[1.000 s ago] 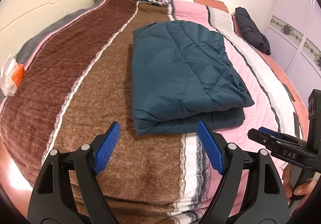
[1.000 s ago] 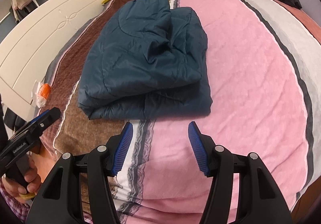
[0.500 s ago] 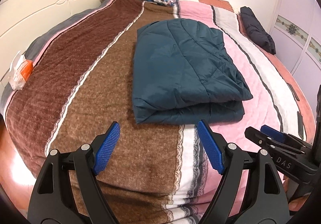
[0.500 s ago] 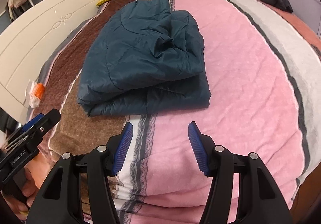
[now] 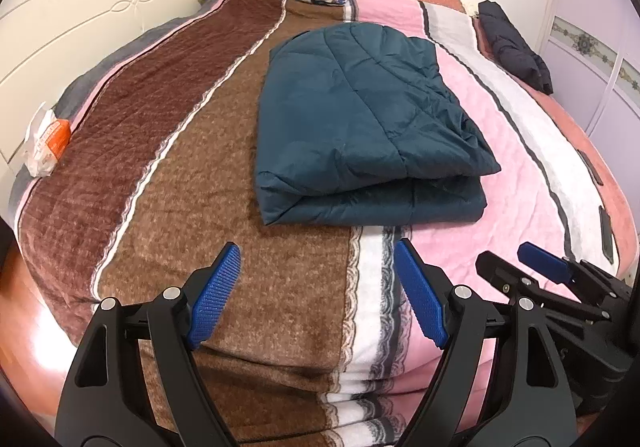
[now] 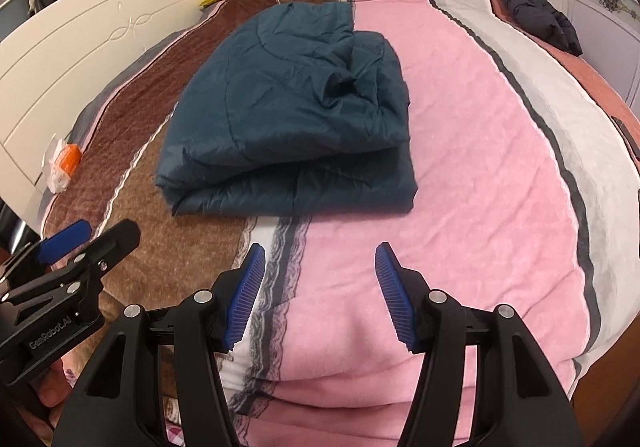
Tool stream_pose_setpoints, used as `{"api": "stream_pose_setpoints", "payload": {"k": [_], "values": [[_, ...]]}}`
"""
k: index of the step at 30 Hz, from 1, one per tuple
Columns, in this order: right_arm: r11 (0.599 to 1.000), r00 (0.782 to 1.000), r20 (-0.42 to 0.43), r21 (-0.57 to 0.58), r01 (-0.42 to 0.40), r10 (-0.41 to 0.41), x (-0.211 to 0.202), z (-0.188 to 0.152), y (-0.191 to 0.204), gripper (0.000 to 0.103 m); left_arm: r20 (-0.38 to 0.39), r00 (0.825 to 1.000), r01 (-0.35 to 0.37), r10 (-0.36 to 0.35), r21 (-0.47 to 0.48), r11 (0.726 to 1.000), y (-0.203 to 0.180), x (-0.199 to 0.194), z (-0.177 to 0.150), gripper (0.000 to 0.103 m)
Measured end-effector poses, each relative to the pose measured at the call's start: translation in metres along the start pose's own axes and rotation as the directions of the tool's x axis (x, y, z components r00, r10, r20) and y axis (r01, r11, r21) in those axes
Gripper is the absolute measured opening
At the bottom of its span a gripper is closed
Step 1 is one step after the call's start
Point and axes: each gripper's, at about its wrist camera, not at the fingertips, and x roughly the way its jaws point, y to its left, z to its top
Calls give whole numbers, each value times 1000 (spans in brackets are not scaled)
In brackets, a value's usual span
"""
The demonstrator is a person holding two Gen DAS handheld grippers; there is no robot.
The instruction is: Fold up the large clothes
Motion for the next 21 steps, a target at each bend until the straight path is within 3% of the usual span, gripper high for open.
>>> {"api": "stream_pose_setpoints", "payload": {"k": [21], "values": [[999, 999, -31, 8, 39, -39, 2, -15, 4, 58, -26, 1000, 3, -4, -6, 1000, 0, 4, -8, 78]]}}
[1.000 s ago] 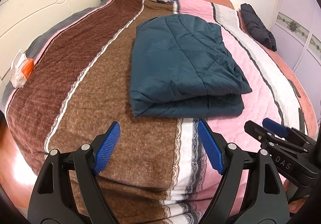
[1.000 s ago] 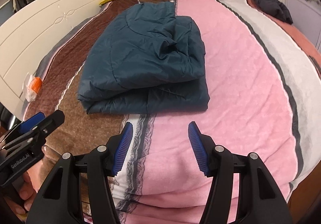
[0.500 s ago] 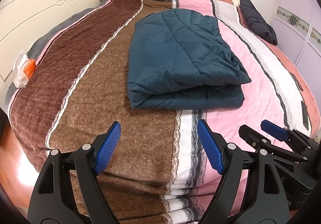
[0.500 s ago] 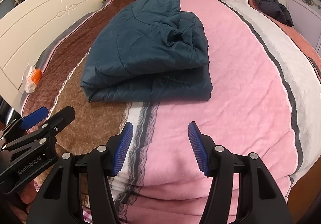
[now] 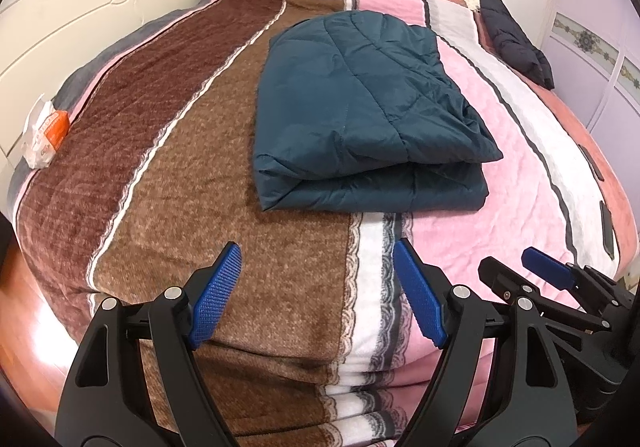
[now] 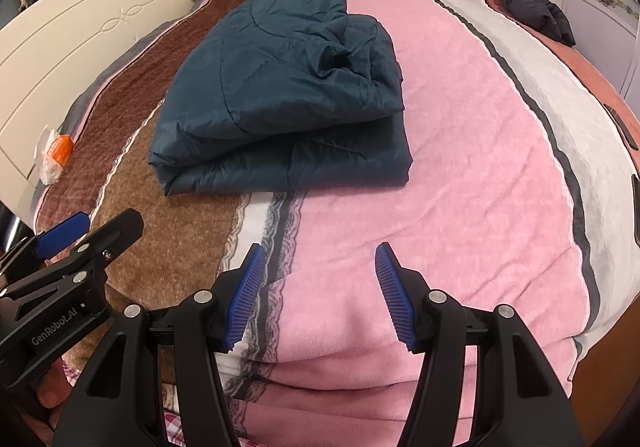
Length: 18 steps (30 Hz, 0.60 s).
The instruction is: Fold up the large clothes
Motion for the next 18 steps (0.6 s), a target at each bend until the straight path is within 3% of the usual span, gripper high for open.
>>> {"api": "stream_pose_setpoints", "payload": {"k": [18], "values": [[1000, 1000, -10, -12, -5, 5, 2, -3, 2, 58, -8, 1000, 2, -2, -9, 1000, 2, 1, -2, 77]]}}
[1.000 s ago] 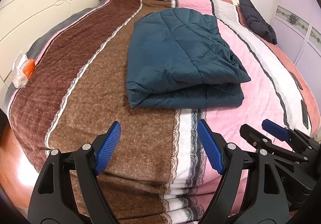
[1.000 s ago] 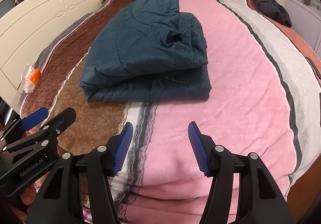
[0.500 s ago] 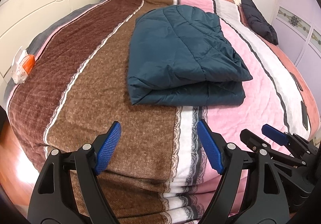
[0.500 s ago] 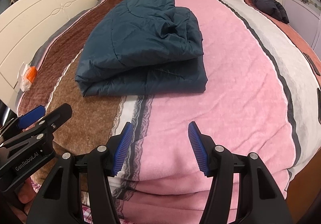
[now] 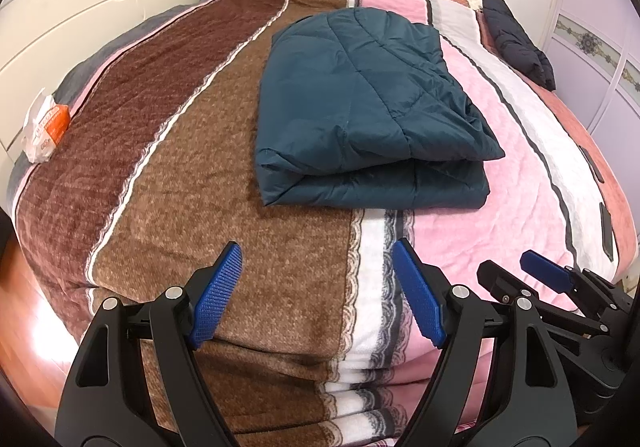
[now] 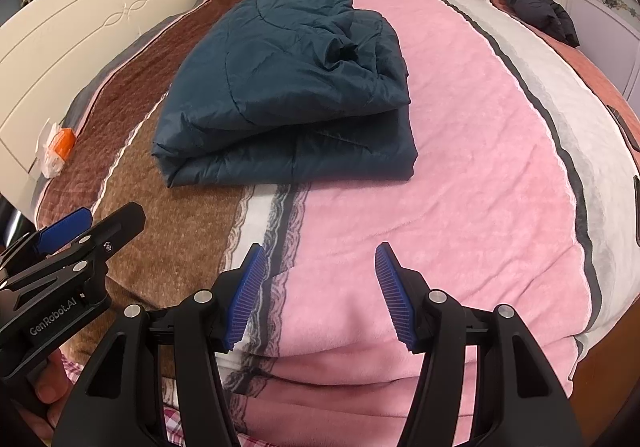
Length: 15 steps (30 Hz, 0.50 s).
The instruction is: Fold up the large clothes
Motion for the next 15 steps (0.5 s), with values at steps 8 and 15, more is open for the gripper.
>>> {"api": "stream_pose_setpoints", "payload": {"k": [8, 15], "values": [[1000, 1000, 1, 0, 0, 0, 0, 0, 0, 58, -1, 1000, -1, 1, 0, 1000, 0, 0, -1, 77], [1000, 1000, 1, 0, 0, 0, 0, -1, 1, 58, -1, 1000, 0, 0, 0, 1000, 0, 0, 0, 77]]}}
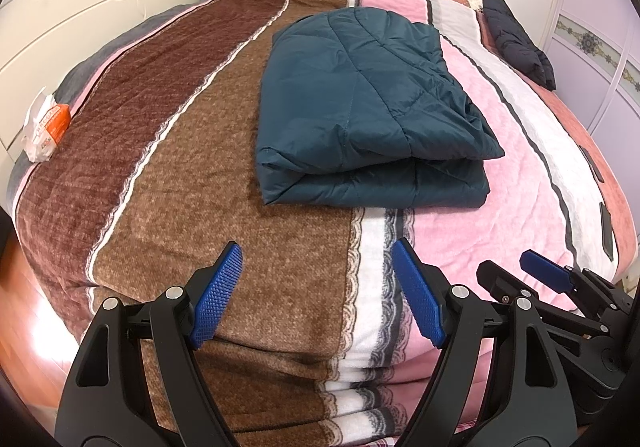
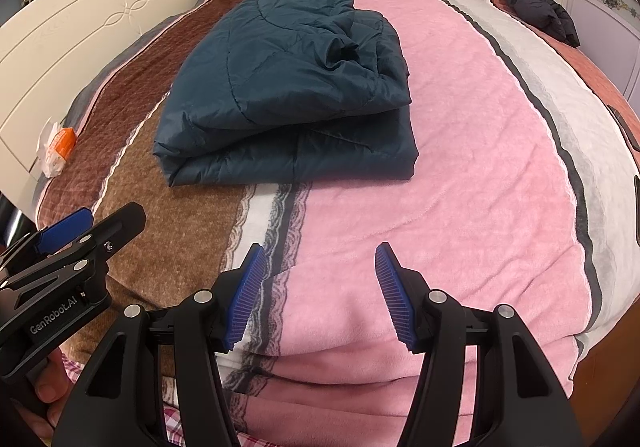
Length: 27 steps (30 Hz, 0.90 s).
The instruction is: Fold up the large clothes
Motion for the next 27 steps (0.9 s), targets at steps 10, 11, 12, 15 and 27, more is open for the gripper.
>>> {"api": "stream_pose_setpoints", "payload": {"k": [10, 11, 12, 15, 27], "values": [[1000, 1000, 0, -4, -2, 2, 0, 0, 1, 58, -2, 1000, 0, 0, -2, 1000, 0, 0, 0, 76], [1000, 1000, 0, -3, -2, 2, 0, -1, 2, 58, -2, 1000, 0, 0, -2, 1000, 0, 0, -1, 75], [1000, 1000, 0, -3, -2, 2, 0, 0, 1, 58, -2, 1000, 0, 0, -1, 1000, 0, 0, 0, 75], [1000, 1000, 0, -3, -2, 2, 0, 0, 1, 58, -2, 1000, 0, 0, -1, 1000, 0, 0, 0, 75], [1000, 1000, 0, -10, -6, 6, 0, -1, 1, 58, 0, 1000, 0, 0, -1, 1000, -1, -1, -1, 75]]}}
